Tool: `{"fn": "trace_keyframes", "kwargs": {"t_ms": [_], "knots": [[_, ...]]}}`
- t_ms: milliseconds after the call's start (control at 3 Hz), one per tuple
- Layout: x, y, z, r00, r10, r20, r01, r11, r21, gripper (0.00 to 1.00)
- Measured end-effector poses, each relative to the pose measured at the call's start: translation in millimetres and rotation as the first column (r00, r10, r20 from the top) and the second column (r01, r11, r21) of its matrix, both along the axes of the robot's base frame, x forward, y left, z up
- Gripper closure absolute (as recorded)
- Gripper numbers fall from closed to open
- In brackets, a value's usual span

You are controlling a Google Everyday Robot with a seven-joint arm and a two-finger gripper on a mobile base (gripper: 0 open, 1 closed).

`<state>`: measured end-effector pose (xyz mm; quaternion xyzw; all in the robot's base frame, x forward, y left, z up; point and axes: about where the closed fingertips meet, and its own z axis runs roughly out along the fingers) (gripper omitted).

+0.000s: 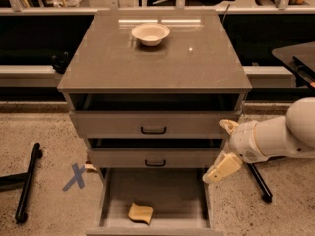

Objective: Pick sponge from bottom drawer and place on counter

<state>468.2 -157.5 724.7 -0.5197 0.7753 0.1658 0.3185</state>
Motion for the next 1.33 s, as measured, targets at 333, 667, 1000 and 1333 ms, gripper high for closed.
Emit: {"fn": "trace_keyframes", "kwargs": {"t_ms": [333,667,1000,1333], "knots": [[13.5,19.8,-50.2,0.9986,0.035,-0.039,-0.031,0.996,0.087,0.0],[11.5,21.2,-68.1,0.9969,0.038,-0.069,-0.031,0.994,0.107,0.0],[11.2,19.9,-73.3,0.9971,0.058,-0.05,-0.054,0.996,0.076,0.0],[9.5,18.3,-103.2,0.9928,0.111,-0.047,-0.109,0.993,0.034,0.0]]}}
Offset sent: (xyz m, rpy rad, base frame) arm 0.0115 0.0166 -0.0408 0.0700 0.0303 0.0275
